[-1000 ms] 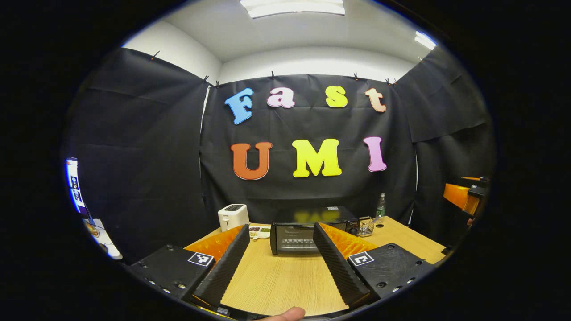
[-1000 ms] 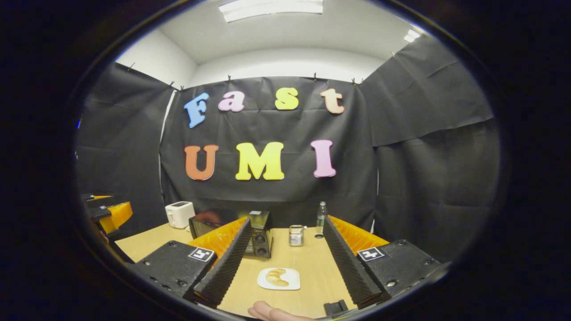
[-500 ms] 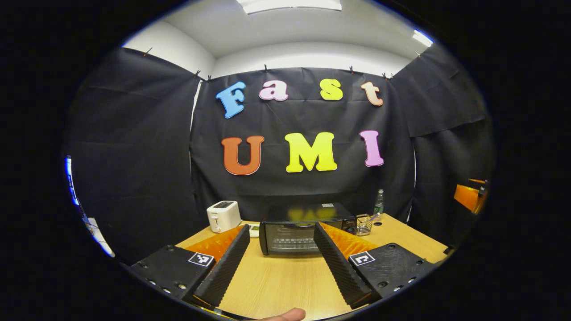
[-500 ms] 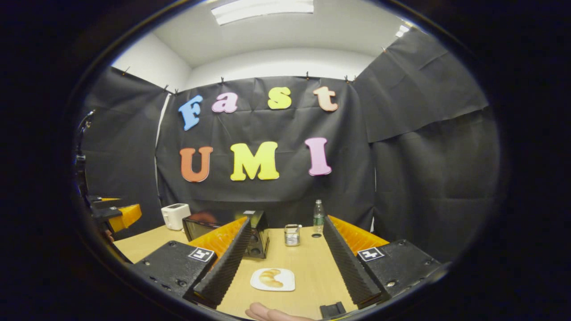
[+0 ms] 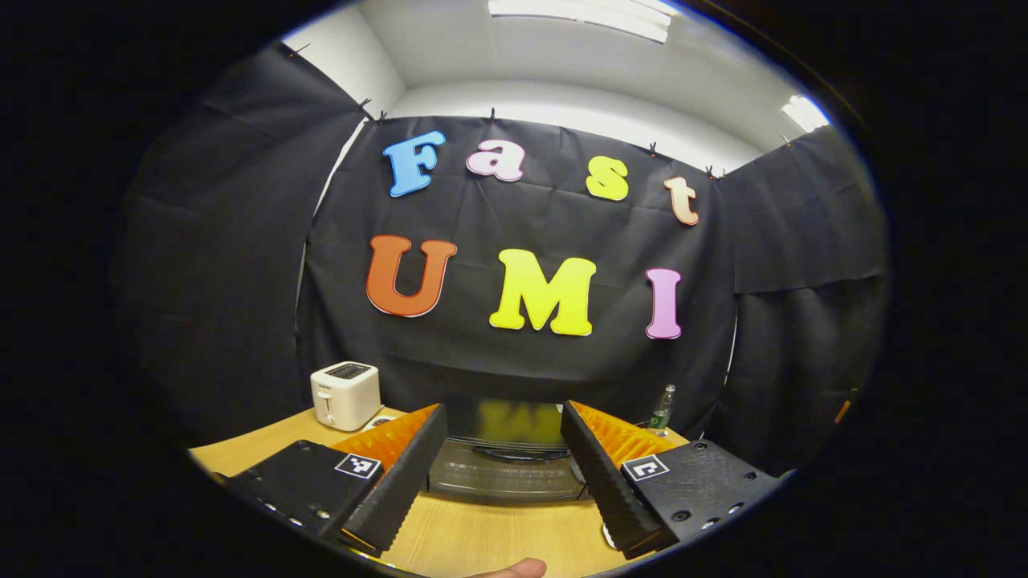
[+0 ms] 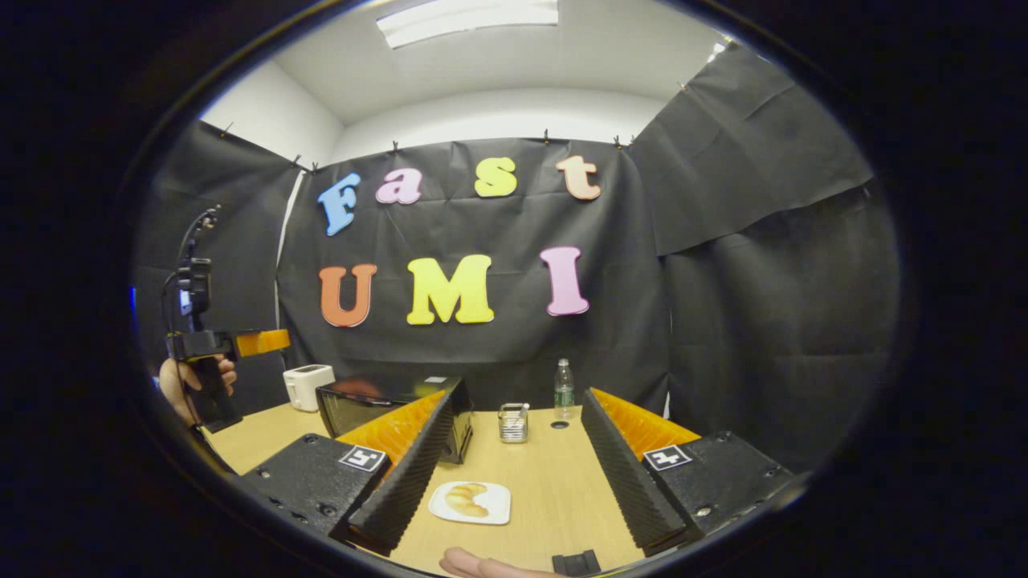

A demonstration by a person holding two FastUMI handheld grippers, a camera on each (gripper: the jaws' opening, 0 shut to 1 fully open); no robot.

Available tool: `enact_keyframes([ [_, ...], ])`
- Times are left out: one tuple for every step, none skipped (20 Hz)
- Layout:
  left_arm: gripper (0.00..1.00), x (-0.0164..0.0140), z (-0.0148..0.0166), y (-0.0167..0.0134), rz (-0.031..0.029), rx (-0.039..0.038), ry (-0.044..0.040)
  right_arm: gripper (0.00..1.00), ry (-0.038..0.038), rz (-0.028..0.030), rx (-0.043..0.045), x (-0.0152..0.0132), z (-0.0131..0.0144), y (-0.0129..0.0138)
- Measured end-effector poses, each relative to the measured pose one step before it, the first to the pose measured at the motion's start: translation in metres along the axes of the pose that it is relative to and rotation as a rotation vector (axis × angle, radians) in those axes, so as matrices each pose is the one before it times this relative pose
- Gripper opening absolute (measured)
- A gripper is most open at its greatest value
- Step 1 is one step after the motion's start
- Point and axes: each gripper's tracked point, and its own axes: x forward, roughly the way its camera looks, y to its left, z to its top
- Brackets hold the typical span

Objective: Open the electric oven with the left hand, put the food in, and close the electric oven.

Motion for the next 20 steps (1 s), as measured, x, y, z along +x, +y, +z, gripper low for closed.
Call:
enact_keyframes([
  [0.93,0.01370,-0.00654,-0.00193,-0.01257,-0.01815,0.02293,1.00,-0.00071,0.00366,-0.00103,0.00033,-0.00200,-0.00141],
  [0.93,0.01205,-0.00503,0.00219,0.00542,-0.00363,0.01844,1.00,-0.00371,0.00616,-0.00083,0.00036,-0.00023,-0.00044],
  [0.94,0.01311,-0.00110,0.00434,0.01559,0.00992,0.00377,1.00,-0.00322,0.00579,-0.00220,0.00102,-0.00168,-0.00143],
  [0.94,0.01317,-0.00392,0.00084,0.00720,0.01077,0.00682,1.00,-0.00281,0.00300,-0.00239,0.00147,-0.00080,-0.00225],
  [0.94,0.01187,-0.00584,-0.00288,-0.00172,0.00983,0.00761,1.00,-0.00276,0.00156,-0.00285,0.00106,-0.00191,-0.00203],
  [0.94,0.01181,-0.00494,-0.00521,-0.00993,0.00902,0.00605,1.00,-0.00006,-0.00271,-0.00273,0.00196,-0.00165,-0.00330],
  [0.94,0.01234,-0.00581,-0.00629,-0.01483,0.00819,0.00257,1.00,0.00501,-0.00713,-0.00018,0.00179,-0.00354,-0.00431],
  [0.94,0.01083,-0.00574,-0.00662,-0.02037,0.00272,0.00420,1.00,0.00765,-0.00570,0.00085,0.00219,-0.00315,-0.00367],
  [0.94,0.01118,-0.00828,-0.00763,-0.02450,-0.00358,0.01519,1.00,0.00867,-0.00275,-0.00035,0.00206,-0.00415,-0.00199],
  [0.94,0.01049,-0.00951,-0.00560,-0.01836,-0.00898,0.02163,1.00,0.00281,0.00017,0.00100,0.00133,-0.00207,-0.00220],
  [0.94,0.00898,-0.01066,-0.00162,0.00302,-0.00242,0.02995,1.00,-0.00182,0.00172,0.00321,-0.00041,-0.00075,-0.00135],
  [0.94,0.00926,-0.01017,0.00287,0.01010,0.01077,0.02709,1.00,-0.00114,-0.00011,0.00336,0.00034,-0.00098,-0.00246],
  [0.94,0.01020,-0.00718,0.00227,0.01712,0.02437,0.01689,1.00,0.00216,-0.00192,0.00389,0.00096,-0.00361,-0.00266],
  [0.94,0.00641,-0.00824,0.00273,0.01331,0.02530,0.02106,1.00,-0.00050,-0.00055,0.00394,0.00080,-0.00048,-0.00221],
  [0.94,0.00594,-0.00726,-0.00060,0.00383,0.02351,0.01357,1.00,-0.00094,0.00064,0.00116,0.00046,-0.00082,-0.00066],
  [0.94,0.00539,-0.00638,-0.00021,0.00282,0.01664,0.01506,1.00,-0.00069,0.00000,-0.00164,-0.00014,-0.00024,-0.00127],
  [0.94,0.00491,-0.00786,0.00093,0.00317,0.01163,0.01984,1.00,-0.00234,0.00115,-0.00157,-0.00094,-0.00080,-0.00107],
  [0.94,0.00459,-0.00792,-0.00071,-0.00143,-0.00115,0.01958,1.00,-0.00535,0.00306,-0.00151,-0.00044,0.00144,-0.00014],
  [0.94,0.00364,-0.00600,0.00180,0.00545,-0.00137,0.02349,1.00,-0.00749,0.00107,-0.00108,-0.00120,0.00087,-0.00083],
  [0.94,0.00335,-0.00758,0.00326,0.01390,0.00017,0.02408,1.00,-0.00796,0.00141,-0.00144,-0.00092,0.00169,-0.00073],
])
